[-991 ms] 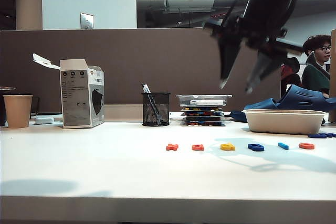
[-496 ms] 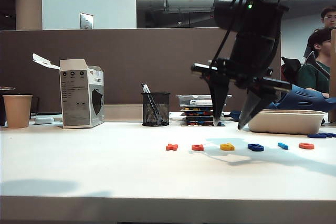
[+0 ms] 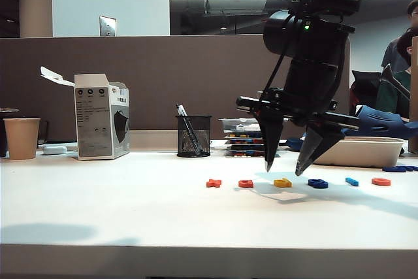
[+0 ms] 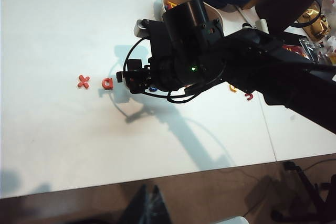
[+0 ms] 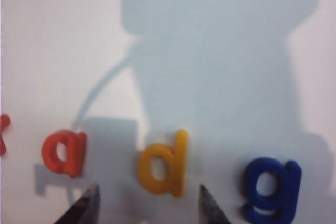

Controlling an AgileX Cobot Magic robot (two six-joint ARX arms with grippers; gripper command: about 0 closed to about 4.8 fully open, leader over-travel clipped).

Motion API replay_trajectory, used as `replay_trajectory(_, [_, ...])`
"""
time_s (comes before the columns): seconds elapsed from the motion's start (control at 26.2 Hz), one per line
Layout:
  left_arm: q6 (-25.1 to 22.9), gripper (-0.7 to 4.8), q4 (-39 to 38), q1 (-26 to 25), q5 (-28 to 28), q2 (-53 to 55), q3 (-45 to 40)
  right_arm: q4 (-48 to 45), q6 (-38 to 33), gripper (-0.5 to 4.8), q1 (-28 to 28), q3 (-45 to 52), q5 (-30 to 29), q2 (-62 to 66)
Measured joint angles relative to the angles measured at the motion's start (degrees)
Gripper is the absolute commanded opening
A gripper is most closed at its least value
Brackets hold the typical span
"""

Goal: Select the appropriate letters from the row of letter magnets placed on the table to arrange into the word "dog".

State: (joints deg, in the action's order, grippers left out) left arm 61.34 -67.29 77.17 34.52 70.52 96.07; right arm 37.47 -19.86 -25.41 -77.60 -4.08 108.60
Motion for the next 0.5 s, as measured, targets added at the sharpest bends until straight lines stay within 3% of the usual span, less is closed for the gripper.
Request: replay_trajectory(0.5, [0.0, -0.05, 0.0, 0.0, 0.0, 0.0, 0.0, -1.2, 0.0, 2.35, 0.0, -0.2, 0.0, 2.4])
